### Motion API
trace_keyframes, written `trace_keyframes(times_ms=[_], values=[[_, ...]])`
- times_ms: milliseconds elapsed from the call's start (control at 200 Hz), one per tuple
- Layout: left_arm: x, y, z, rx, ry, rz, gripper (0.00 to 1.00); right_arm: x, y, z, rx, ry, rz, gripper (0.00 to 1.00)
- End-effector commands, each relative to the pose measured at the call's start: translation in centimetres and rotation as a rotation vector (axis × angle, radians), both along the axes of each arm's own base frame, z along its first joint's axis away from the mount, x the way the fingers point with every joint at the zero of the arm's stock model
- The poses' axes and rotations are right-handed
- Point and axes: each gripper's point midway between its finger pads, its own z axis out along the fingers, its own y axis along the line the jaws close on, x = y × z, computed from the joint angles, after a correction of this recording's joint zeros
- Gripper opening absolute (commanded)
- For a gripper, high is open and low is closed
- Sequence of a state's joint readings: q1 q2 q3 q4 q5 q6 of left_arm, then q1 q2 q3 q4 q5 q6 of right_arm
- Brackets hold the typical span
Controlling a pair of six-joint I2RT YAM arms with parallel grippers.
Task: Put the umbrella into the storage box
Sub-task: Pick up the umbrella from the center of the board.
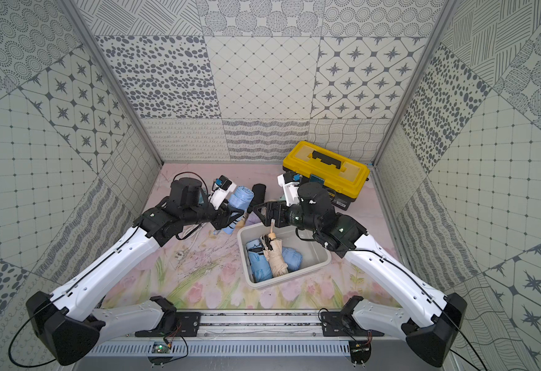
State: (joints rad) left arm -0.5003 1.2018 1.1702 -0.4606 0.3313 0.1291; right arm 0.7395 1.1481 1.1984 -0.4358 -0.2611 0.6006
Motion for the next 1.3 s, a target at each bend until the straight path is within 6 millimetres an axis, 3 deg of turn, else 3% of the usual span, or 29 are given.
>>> trace_keyframes(times_ms=[0, 355, 761, 951, 1026, 1141, 1296], values=[[-0.6, -2.6, 2.8, 0.041, -0.262, -0.189, 0.40, -0.1, 1.0, 1.5, 0.036, -0.005, 0.046, 0.93], [-2.2, -4.9, 4.0, 0.028, -0.370, -0.308, 0.41, 0.8, 2.6, 0.3, 0.007, 0.033, 0.084, 0.92], [-3.1, -5.5, 4.1, 0.029, -0.372, -0.360, 0.43, 0.9, 3.8, -1.2, -0.005, 0.072, 0.139, 0.67], [-3.2, -5.5, 4.5, 0.014, -0.374, -0.352, 0.57, 1.2, 3.3, -0.7, 0.023, 0.053, 0.105, 0.48], [-3.2, -5.4, 5.0, -0.010, -0.372, -0.336, 0.69, 1.4, 2.8, -0.5, 0.046, 0.062, 0.075, 0.43], [-3.4, -5.3, 7.7, -0.107, -0.368, -0.284, 0.91, 1.8, 1.2, -0.8, 0.081, 0.091, -0.013, 0.39], [-3.3, -4.1, 12.3, -0.352, -0.363, -0.124, 0.99, 2.3, -1.3, -0.9, 0.127, 0.090, -0.144, 0.35]])
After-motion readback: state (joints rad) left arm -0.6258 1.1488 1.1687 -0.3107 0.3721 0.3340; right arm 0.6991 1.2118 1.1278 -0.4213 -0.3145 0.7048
